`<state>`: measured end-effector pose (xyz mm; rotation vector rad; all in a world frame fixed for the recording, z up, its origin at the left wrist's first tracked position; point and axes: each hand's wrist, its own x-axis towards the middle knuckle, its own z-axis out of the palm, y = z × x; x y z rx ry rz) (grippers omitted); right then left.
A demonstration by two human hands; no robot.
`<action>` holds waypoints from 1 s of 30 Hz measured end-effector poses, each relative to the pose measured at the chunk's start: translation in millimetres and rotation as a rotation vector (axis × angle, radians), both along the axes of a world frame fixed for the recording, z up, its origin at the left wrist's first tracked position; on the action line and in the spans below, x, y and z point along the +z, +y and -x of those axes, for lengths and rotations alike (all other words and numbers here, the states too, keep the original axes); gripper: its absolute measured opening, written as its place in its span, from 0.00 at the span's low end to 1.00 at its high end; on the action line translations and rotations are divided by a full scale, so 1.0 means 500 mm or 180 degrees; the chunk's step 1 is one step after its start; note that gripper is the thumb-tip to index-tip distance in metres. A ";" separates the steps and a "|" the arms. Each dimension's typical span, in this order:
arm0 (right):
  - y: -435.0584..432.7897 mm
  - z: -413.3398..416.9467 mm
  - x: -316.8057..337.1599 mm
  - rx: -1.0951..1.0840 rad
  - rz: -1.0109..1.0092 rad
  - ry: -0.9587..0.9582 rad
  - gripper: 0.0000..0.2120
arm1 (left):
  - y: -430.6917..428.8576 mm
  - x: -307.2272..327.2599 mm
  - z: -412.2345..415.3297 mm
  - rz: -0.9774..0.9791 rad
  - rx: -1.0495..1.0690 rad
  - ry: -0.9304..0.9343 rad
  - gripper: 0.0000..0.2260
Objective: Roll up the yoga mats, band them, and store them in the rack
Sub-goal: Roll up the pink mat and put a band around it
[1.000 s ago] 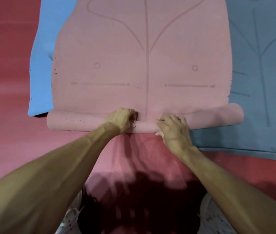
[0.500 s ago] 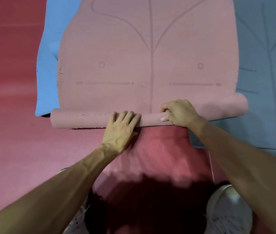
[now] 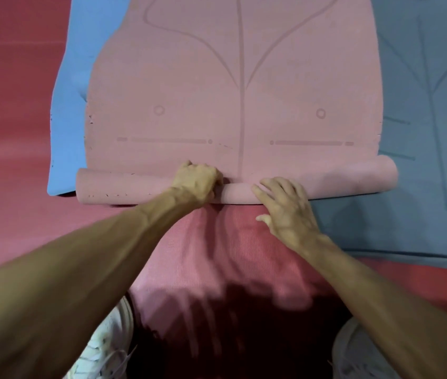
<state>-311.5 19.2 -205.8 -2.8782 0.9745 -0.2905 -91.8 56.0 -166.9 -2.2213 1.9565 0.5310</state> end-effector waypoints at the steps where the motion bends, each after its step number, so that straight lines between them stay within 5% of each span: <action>1: 0.001 -0.005 -0.002 -0.0010 -0.0002 0.0112 0.39 | -0.010 0.002 -0.003 -0.0050 0.0041 -0.0012 0.12; 4: -0.006 -0.021 -0.012 -0.0157 -0.0021 0.0173 0.42 | -0.026 0.007 -0.008 -0.0138 0.0065 -0.0004 0.12; 12: -0.050 -0.029 -0.026 -0.0161 -0.0110 -0.0342 0.23 | 0.025 -0.012 0.016 0.0153 -0.0123 -0.0453 0.16; 19: -0.072 -0.060 0.014 -0.0255 -0.0719 0.0131 0.14 | 0.073 -0.007 0.021 0.1066 -0.0248 -0.0388 0.20; 22: -0.070 -0.054 0.046 -0.0247 -0.0840 0.0065 0.16 | 0.089 0.001 0.020 0.1046 -0.0406 -0.0429 0.20; 27: -0.071 -0.041 0.126 -0.0075 -0.0875 0.0281 0.04 | 0.084 0.034 0.015 0.1285 -0.0397 -0.0465 0.16; 30: -0.082 -0.044 0.169 0.0051 -0.1036 0.0587 0.06 | 0.086 0.059 0.016 0.0888 -0.0488 -0.0427 0.15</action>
